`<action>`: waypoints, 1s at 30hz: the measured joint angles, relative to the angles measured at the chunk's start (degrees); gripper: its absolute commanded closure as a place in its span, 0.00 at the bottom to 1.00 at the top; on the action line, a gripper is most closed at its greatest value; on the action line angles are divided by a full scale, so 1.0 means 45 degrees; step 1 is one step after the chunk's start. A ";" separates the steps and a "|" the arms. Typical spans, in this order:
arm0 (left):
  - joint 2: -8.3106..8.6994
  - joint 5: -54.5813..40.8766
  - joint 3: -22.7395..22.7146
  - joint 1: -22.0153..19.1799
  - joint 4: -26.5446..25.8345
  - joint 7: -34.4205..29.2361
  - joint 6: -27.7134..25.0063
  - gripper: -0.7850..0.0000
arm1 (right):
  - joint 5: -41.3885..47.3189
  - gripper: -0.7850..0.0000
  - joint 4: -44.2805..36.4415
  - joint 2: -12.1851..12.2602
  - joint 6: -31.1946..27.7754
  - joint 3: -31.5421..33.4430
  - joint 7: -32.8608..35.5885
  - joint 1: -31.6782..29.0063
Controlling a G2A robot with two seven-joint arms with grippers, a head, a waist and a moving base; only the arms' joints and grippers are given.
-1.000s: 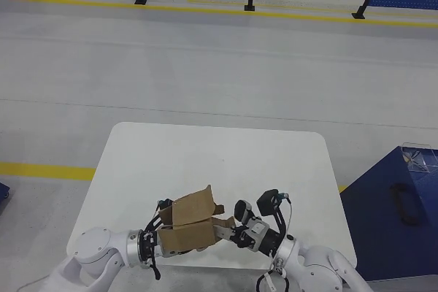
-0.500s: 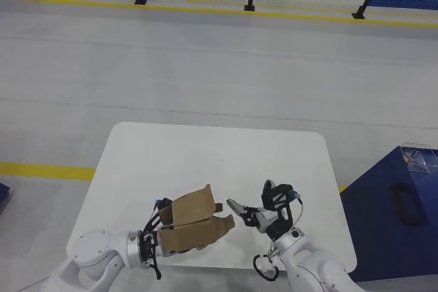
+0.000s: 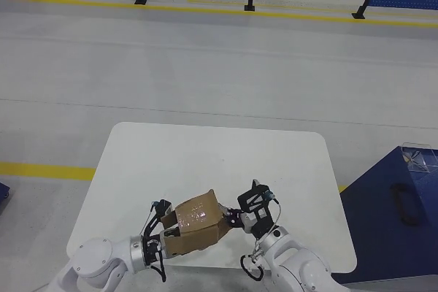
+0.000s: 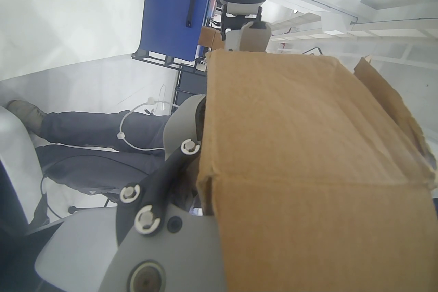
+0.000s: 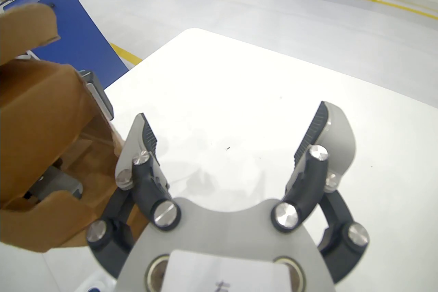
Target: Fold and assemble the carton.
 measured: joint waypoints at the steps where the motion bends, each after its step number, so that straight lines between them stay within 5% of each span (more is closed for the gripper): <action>1: 0.0003 -0.0052 -0.0038 0.0010 0.0010 -0.0015 0.0054 1.00 | -0.0109 0.00 -0.0031 -0.0024 -0.0015 -0.0120 0.0026 -0.0043; 21: -0.0017 -0.0386 -0.0201 -0.0141 0.0371 -0.0194 0.0259 1.00 | -0.0148 0.00 -0.0304 -0.0376 0.0047 -0.0502 0.0087 -0.0257; 30: -0.0050 -0.1208 -0.0267 -0.0386 0.0678 -0.0816 0.0359 1.00 | 0.4399 0.00 -0.0438 -0.0269 -0.0644 0.2415 -0.0595 -0.1579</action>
